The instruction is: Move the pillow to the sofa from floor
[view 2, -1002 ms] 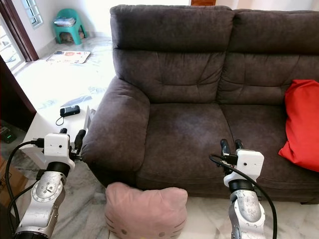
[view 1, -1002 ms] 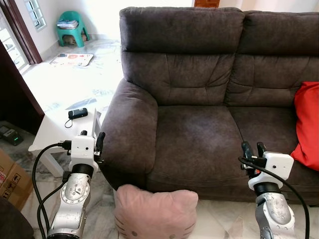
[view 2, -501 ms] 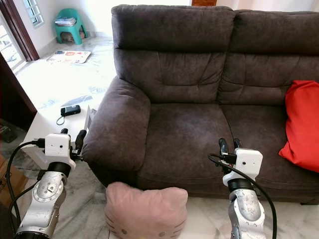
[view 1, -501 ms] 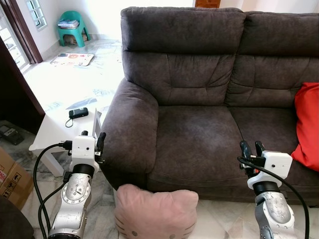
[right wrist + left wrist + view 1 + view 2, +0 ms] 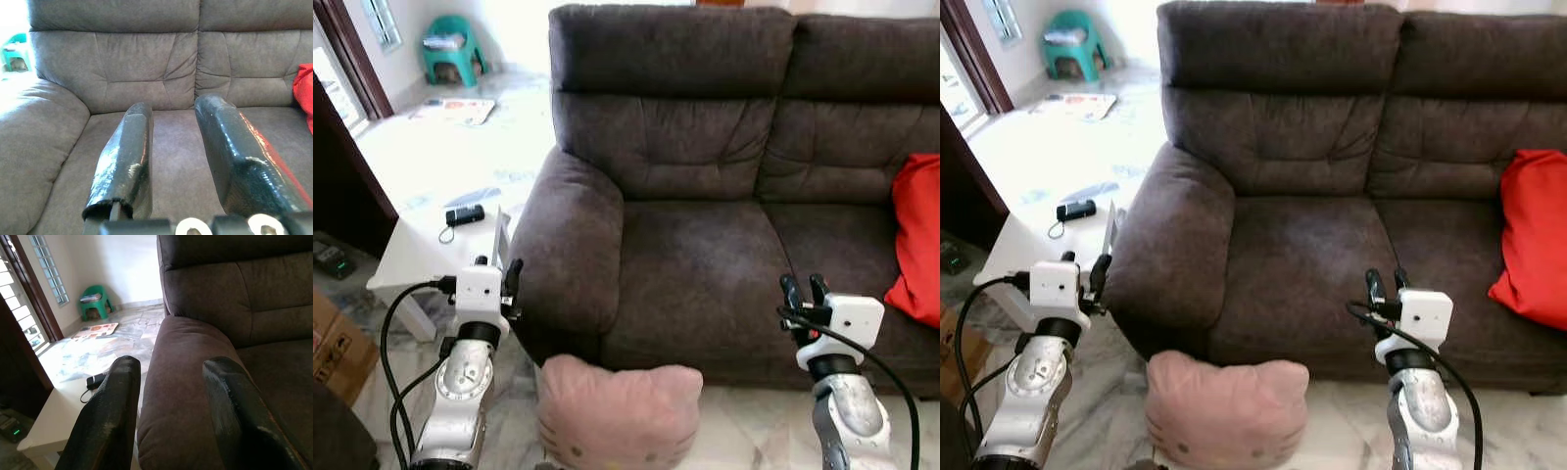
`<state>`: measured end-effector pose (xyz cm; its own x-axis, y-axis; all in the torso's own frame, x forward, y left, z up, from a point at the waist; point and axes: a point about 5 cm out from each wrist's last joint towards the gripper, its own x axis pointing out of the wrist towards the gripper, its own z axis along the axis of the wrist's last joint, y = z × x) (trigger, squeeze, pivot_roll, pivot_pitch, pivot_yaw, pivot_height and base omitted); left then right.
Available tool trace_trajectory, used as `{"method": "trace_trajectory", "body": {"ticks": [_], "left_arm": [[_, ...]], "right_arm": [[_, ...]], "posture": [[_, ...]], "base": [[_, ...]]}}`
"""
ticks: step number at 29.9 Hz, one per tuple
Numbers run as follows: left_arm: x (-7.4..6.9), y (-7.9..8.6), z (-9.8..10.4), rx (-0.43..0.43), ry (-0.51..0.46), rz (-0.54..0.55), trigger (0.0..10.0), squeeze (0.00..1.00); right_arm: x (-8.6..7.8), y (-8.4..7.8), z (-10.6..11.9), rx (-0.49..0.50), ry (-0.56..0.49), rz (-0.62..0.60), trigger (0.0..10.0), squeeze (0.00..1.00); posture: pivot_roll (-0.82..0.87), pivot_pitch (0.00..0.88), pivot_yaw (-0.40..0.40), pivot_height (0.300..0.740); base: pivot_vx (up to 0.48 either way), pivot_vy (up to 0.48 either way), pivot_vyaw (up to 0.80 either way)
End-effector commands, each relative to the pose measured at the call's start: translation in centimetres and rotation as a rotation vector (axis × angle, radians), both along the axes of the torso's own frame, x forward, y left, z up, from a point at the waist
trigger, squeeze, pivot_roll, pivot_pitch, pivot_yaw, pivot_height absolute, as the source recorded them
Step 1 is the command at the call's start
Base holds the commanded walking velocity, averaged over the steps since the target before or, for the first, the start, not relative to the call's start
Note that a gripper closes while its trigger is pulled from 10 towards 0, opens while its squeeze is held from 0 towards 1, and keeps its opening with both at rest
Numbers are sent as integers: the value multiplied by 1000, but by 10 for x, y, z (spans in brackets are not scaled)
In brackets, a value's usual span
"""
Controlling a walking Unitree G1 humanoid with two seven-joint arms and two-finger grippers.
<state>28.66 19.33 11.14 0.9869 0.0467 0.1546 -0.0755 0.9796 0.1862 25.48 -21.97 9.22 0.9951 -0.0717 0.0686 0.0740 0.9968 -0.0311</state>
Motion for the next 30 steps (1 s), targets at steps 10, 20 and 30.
{"method": "trace_trajectory", "body": {"ticks": [10,20,30], "left_arm": [[2,-3,2,0,2,-8,10000,0],[3,-4,3,-1,4,-11,10000,0],[3,-4,3,-1,5,-12,10000,0]], "right_arm": [[2,3,8,-5,-33,21,10000,0],[3,5,8,-1,-25,37,10000,0],[2,5,8,-16,-27,42,10000,0]], "posture": [[-46,34,-9,663],[-43,42,-9,615],[-42,42,-9,615]], "base": [[0,0,0],[0,0,0],[0,0,0]]}}
